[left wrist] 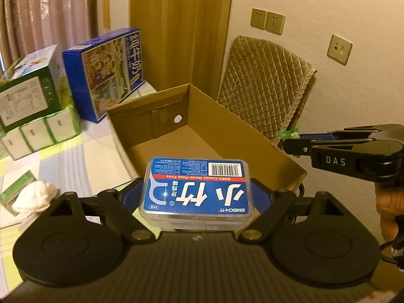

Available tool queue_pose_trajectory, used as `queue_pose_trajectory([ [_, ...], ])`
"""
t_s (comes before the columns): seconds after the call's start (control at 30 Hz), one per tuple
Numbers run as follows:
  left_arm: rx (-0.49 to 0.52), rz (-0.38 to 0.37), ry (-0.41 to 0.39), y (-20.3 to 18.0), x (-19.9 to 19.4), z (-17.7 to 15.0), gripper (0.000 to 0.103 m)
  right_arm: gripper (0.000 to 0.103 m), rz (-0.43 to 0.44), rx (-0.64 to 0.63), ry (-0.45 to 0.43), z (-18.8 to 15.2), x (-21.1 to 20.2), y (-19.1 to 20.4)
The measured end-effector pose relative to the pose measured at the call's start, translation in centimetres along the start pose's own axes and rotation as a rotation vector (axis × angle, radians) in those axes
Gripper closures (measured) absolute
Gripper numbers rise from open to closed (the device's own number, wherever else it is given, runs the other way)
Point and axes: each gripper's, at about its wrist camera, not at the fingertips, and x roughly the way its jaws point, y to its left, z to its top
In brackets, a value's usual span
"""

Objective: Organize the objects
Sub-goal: 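Open the left tool to drop the blue box while the right tool releases the candy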

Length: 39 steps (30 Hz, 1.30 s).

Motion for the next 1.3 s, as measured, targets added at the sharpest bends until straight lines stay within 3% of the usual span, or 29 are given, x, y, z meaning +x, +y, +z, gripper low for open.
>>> queue_pose_trajectory([
  [0.1, 0.016, -0.005, 0.001, -0.3, 1.3, 0.5, 0.019, 0.084, -0.003, 0.001, 0.005, 0.1, 0.6, -0.6],
  [0.17, 0.039, -0.009, 0.002, -0.6, 2.2, 0.8, 0.008, 0.084, -0.001, 0.005, 0.013, 0.1, 1.0, -0.9],
  [0.63, -0.026, 0.031, -0.005, 2.3, 1.3, 0.0, 0.007, 0.084, 0.053, 0.027, 0.048, -0.3, 2.7, -0.2],
  [0.77, -0.034, 0.048, -0.006, 3.0, 0.9, -0.4, 0.007, 0.084, 0.09, 0.043, 0.02, 0.3, 2.8, 0.1],
  [0.8, -0.037, 0.049, -0.006, 3.1, 0.9, -0.5, 0.007, 0.076, 0.106, 0.052, 0.011, 0.6, 2.9, 0.0],
  [0.83, -0.038, 0.053, -0.006, 3.3, 0.8, -0.5, 0.007, 0.058, 0.117, 0.062, 0.005, 0.8, 2.9, 0.0],
  [0.9, -0.037, 0.058, -0.008, 3.5, 0.6, -0.7, 0.007, 0.039, 0.121, 0.073, -0.018, 1.2, 2.7, -0.2],
  [1.3, -0.072, 0.084, -0.013, 4.4, -1.7, -2.5, 0.007, 0.038, 0.116, 0.061, -0.024, -0.1, 0.2, 0.9],
])
